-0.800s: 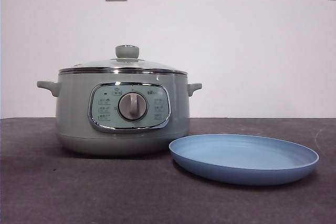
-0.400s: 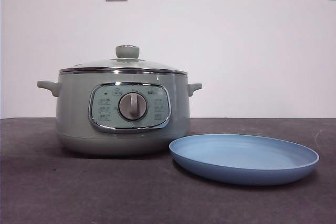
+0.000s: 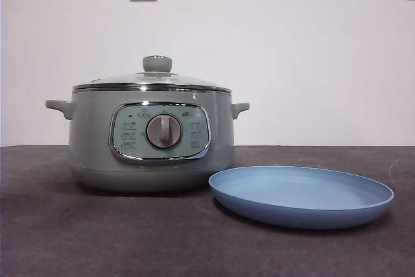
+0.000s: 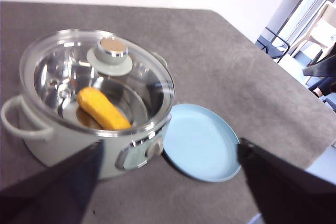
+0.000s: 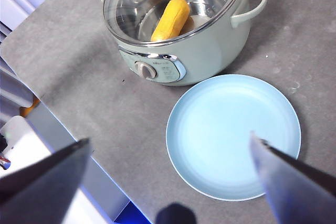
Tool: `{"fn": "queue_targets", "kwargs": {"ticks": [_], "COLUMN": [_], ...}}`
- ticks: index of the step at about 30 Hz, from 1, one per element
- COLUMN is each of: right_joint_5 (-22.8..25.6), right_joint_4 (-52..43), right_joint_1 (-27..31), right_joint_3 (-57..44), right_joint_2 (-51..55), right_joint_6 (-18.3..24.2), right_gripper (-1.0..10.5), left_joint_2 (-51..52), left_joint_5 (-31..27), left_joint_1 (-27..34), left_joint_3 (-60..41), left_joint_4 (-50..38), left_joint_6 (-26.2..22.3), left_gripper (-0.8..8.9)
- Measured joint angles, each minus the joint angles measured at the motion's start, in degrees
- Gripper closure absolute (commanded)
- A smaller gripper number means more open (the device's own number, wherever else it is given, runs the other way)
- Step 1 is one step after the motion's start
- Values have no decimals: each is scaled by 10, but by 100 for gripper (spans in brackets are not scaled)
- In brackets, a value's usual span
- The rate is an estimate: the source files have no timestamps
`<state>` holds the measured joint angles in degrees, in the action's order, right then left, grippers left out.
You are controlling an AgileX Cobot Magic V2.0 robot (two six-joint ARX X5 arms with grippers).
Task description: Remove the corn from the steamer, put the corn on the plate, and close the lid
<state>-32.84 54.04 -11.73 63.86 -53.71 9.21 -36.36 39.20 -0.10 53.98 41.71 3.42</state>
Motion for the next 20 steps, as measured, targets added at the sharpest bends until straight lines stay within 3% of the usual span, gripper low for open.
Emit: {"fn": "queue_targets", "kwargs": {"ticks": [7, 13, 20], "right_joint_5": [0, 0, 0], "right_joint_4": [0, 0, 0], "right_joint_1": [0, 0, 0], "right_joint_3": [0, 0, 0], "right_joint_2": [0, 0, 0], "right_joint_6": [-3, -4, -4], "right_gripper": [344, 344, 344], "left_joint_2": [-27, -111, -229], "left_joint_5": [0, -3, -71], "left_joint_1": [0, -17, -82], "left_joint_3": [0, 8, 53], "left_joint_4": [-75, -149, -241], "left_joint_6": [-1, -1, -1], "left_gripper": [307, 311, 311]}}
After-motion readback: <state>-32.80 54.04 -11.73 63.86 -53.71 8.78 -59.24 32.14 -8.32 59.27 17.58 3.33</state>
